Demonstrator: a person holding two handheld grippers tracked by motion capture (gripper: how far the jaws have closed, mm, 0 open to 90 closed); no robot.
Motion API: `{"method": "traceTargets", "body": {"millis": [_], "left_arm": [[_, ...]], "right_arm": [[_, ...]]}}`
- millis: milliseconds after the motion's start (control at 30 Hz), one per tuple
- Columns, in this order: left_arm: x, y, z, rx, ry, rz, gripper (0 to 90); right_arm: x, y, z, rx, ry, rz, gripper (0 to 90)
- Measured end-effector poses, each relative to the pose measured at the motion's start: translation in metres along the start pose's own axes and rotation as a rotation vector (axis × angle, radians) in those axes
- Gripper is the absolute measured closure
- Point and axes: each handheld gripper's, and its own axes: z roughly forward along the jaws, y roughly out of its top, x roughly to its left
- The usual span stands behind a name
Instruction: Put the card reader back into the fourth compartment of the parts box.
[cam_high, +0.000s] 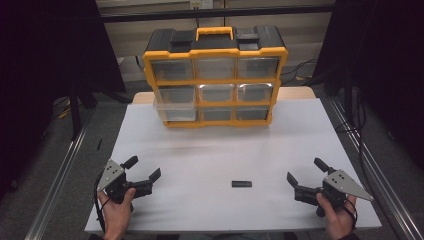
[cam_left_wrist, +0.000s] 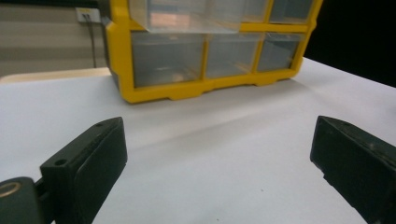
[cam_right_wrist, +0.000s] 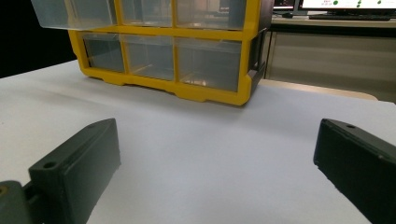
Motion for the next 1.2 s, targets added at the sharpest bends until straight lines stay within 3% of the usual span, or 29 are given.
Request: {"method": "traceTargets", "body": {"millis": [200, 467, 533, 633, 700, 933, 967, 1000, 1200], "left_arm": [[-0.001, 0.002, 0.005, 0.032, -0.057, 0.002, 5.2], [-0.007, 0.007, 0.012, 0.103, -0.162, 0.067, 4.7], [-0.010, 0.008, 0.014, 0.099, -0.173, 0.091, 4.7], [-0.013, 0.011, 0.016, 0.104, -0.206, 0.095, 4.9], [-0.014, 0.012, 0.018, 0.105, -0.206, 0.107, 4.9], [-0.022, 0.014, 0.027, 0.146, -0.271, 0.127, 4.6], [-0.024, 0.014, 0.027, 0.146, -0.256, 0.136, 4.5], [-0.025, 0.014, 0.029, 0.148, -0.286, 0.129, 4.1], [-0.031, 0.015, 0.035, 0.160, -0.271, 0.136, 2.4]], "right_arm": [[-0.001, -0.001, -0.001, 0.001, -0.001, 0.009, 0.1], [-0.001, 0.000, -0.001, -0.005, 0.004, 0.003, 0.1], [-0.001, 0.000, -0.002, -0.005, 0.008, 0.002, 0.1], [0.000, 0.000, -0.003, -0.007, 0.010, 0.002, 0.1], [0.000, 0.000, -0.003, -0.006, 0.013, 0.002, 0.1], [0.000, 0.000, -0.003, -0.007, 0.014, 0.005, 0.0], [0.000, 0.000, -0.002, -0.007, 0.012, 0.005, 0.0], [0.000, 0.000, -0.002, -0.007, 0.013, 0.004, 0.0], [0.000, 0.000, -0.002, -0.007, 0.013, 0.001, 0.0]]}}
